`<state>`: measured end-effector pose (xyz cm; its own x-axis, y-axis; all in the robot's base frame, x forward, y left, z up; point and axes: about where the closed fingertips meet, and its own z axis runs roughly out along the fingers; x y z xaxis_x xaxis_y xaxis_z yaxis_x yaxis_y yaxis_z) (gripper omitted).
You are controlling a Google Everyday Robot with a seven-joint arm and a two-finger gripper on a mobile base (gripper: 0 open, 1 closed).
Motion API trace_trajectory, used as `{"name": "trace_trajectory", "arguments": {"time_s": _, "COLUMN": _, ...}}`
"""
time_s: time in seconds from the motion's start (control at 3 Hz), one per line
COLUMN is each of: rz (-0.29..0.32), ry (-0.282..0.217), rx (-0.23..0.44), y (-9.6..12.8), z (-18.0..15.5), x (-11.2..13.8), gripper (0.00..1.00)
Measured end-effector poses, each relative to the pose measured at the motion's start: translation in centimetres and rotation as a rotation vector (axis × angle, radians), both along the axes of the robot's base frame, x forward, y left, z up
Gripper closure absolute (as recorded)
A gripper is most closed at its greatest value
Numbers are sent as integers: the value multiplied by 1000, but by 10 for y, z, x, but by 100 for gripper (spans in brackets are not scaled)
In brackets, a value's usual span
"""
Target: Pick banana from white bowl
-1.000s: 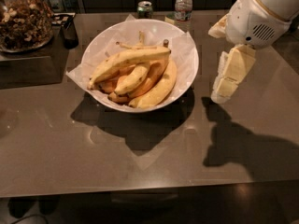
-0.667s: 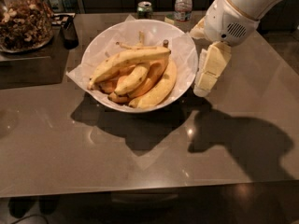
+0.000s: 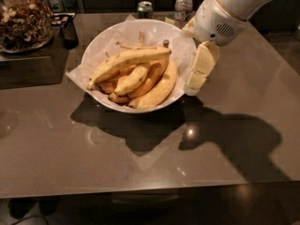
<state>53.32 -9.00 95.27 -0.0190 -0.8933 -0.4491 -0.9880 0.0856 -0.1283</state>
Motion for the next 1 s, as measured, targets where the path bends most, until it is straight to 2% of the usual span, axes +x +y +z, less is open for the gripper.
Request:
{"name": "trace_trajectory", "arguments": {"time_s": 0.67, "rz": 145, "ry": -17, "rx": 18, "y": 75, "z": 11, "x": 16, "gripper": 0}}
{"name": "trace_trajectory", "arguments": {"time_s": 1.0, "rz": 182, "ry": -6, "rx": 26, "y": 99, "z": 6, "x": 32, "gripper": 0}}
